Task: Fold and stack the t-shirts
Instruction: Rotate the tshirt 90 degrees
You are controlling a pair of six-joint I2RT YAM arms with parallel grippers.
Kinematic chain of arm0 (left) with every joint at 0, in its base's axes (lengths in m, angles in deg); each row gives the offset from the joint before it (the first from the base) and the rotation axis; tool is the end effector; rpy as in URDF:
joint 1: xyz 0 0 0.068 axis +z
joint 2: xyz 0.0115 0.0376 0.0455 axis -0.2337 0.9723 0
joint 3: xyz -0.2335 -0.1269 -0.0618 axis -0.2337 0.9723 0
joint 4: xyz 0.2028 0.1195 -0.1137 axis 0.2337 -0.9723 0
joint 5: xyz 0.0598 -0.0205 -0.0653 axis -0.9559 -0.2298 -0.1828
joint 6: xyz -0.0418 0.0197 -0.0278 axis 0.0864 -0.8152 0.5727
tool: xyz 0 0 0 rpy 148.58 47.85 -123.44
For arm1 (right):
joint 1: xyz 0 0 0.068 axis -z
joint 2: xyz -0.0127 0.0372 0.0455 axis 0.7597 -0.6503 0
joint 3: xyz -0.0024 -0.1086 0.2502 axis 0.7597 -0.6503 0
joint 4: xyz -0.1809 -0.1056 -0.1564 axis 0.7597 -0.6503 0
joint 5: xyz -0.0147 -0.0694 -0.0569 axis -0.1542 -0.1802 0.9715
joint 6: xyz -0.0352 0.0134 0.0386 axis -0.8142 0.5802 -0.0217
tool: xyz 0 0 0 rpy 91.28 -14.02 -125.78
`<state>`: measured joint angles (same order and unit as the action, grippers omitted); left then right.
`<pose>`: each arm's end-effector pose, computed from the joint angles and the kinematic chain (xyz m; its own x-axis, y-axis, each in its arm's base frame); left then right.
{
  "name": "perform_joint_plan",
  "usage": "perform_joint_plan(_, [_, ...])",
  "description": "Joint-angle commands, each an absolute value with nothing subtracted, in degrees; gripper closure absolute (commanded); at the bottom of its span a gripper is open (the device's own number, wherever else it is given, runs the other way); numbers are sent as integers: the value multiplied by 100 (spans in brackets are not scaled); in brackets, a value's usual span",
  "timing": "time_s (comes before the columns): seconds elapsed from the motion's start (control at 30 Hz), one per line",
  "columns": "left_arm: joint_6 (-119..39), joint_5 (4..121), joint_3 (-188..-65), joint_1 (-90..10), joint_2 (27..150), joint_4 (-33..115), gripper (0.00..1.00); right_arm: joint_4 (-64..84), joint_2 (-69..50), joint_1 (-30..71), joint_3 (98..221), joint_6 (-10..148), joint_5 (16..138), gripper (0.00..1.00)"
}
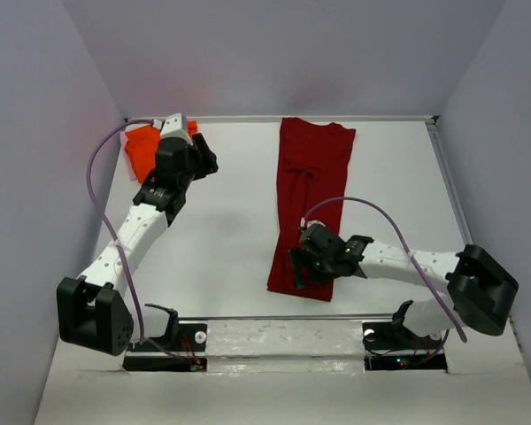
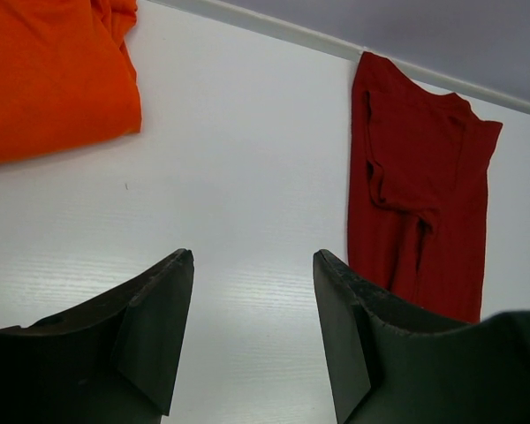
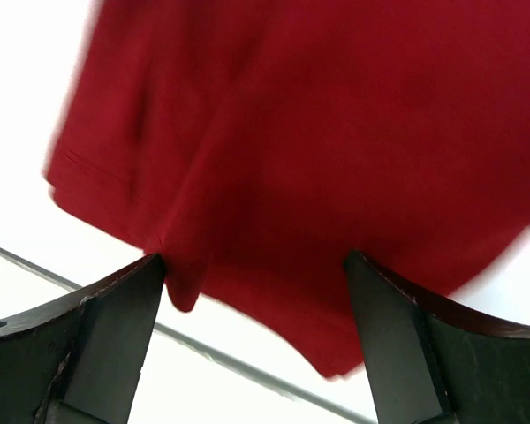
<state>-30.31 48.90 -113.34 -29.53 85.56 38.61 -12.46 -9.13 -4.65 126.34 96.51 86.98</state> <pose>0.2866 -0.0788 0.3442 -0.2703 -0.3027 -0.9140 0.0926 0.9367 -0.3376 0.1528 0.2085 0.1731 -0.8752 -0.2511 -0.4134 -0.3707 0.8973 0.2398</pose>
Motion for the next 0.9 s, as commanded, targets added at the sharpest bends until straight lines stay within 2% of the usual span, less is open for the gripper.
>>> perform_joint_plan(0.0, [-3023, 4989, -11430, -2916, 8569, 3978, 34, -1929, -409, -470, 12506, 10053, 9108, 11])
perform_joint_plan(0.23, [-2997, 5059, -11404, -2907, 8595, 3987, 34, -2237, -92, -470, 12812, 9976, 9240, 12])
perform_joint_plan(0.47, [-2909, 5244, -11316, -3003, 8507, 4023, 34, -2843, 242, -470, 13560, 9887, 9970, 12])
perform_joint_plan(0.53, [-2742, 5714, -11299, -3170, 8481, 3760, 34, -3019, 365, -470, 13595, 10019, 10154, 12])
perform_joint_plan(0.63, [-2286, 6411, -10895, -3180, 8385, 3794, 34, -3125, 585, -470, 13517, 10309, 10391, 12])
perform_joint_plan(0.7, [-1882, 6895, -10202, -3258, 8236, 4170, 35, -3160, 840, -470, 13315, 10562, 10488, 12])
perform_joint_plan(0.87, [-1362, 6941, -9085, -3767, 7744, 4611, 37, -3213, 1323, -470, 12902, 11152, 10542, 13])
